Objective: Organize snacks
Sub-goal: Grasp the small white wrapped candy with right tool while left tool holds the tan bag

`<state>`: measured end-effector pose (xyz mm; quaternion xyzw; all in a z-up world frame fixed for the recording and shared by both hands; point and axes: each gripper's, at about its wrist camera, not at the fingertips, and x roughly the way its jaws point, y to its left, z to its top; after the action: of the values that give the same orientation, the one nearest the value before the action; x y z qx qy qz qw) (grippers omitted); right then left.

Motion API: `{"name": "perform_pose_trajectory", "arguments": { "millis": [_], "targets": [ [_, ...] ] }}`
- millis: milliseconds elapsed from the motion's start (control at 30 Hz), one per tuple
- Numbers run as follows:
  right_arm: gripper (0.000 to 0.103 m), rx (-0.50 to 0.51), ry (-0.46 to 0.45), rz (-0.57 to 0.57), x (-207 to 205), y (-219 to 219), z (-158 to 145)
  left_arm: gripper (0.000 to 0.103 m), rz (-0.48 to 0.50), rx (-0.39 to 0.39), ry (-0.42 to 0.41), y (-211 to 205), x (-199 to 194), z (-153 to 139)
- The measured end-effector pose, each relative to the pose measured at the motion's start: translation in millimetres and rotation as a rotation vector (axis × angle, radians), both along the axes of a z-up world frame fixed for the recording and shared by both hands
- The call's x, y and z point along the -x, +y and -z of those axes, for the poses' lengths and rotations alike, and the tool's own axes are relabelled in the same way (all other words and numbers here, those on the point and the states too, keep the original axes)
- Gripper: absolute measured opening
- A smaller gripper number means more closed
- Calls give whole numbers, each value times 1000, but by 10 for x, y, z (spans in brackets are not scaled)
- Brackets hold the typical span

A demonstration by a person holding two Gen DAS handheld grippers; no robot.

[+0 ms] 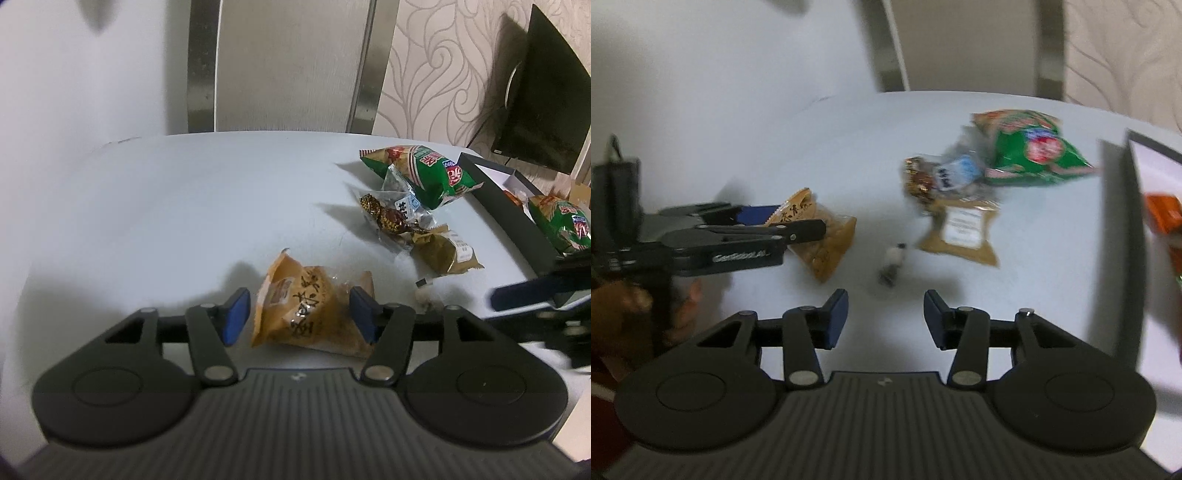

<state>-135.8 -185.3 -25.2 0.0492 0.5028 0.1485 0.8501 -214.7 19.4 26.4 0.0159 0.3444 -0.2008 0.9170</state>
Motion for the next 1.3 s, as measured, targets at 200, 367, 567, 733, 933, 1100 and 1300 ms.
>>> {"name": "perform_pose_trajectory", "arguments": {
  "millis": [200, 367, 567, 733, 933, 1100, 1300],
  "targets": [
    [39, 111, -5, -61, -212, 310, 247, 62, 10, -19, -24, 74, 106, -32],
    [26, 193, -43, -78, -306, 399, 349, 62, 35, -28, -44, 97, 171, -53],
    [22, 220, -70, -106, -228, 337, 315, 62, 64, -22, -50, 55, 126, -83],
    [22, 191, -51, -46, 58, 117, 218, 62, 68, -10, 14, -30, -51, -1],
    [23, 132, -25, 21, 203, -59, 250, 62, 28, 61, 65, -44, -177, 70],
    [31, 133, -23, 32, 236, -86, 245, 63, 16, 61, 73, -103, -204, 47],
    [47, 172, -54, 31, 248, -67, 173, 62, 15, 76, 79, -42, -94, 46]
  ]
}}
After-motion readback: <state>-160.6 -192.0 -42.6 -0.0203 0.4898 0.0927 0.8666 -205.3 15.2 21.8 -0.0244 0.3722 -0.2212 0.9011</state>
